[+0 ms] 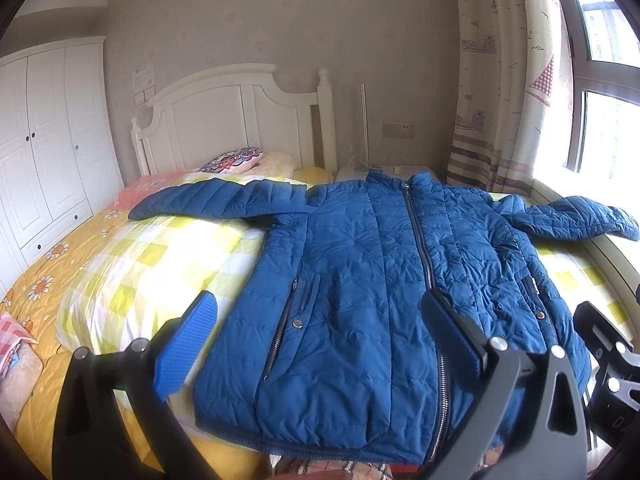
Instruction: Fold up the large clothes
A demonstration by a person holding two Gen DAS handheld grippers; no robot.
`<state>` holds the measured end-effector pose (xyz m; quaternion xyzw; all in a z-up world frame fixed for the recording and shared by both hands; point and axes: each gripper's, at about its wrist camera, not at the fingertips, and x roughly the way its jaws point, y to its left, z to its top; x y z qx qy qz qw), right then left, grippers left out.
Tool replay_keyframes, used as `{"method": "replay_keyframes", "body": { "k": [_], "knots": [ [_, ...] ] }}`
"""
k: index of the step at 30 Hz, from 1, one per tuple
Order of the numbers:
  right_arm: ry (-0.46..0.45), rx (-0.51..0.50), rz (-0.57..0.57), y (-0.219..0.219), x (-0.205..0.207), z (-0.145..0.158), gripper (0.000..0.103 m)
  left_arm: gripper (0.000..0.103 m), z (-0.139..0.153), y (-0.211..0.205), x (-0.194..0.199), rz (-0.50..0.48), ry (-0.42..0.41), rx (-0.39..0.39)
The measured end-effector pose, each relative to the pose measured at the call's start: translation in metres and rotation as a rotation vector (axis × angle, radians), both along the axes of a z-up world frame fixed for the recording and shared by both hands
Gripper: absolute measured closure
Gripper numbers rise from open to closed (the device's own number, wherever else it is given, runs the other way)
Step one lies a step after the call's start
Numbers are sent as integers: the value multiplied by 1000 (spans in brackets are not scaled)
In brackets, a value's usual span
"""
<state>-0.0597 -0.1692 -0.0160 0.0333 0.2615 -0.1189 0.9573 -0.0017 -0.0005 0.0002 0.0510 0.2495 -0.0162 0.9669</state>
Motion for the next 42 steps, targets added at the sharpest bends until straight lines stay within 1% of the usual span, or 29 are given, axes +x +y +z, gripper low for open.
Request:
{"method": "replay_keyframes", "body": {
  "k": [17, 22, 42],
  "knots": [
    [-4, 0, -1, 2, -2, 3, 4, 2, 6, 0, -15, -19, -23, 1],
    [-4, 2, 4, 4, -5, 9, 4, 2, 6, 0, -16, -22, -17, 2],
    [-2, 3, 7, 4, -5, 5, 4, 2, 4, -3, -18, -27, -13, 4]
  ]
}}
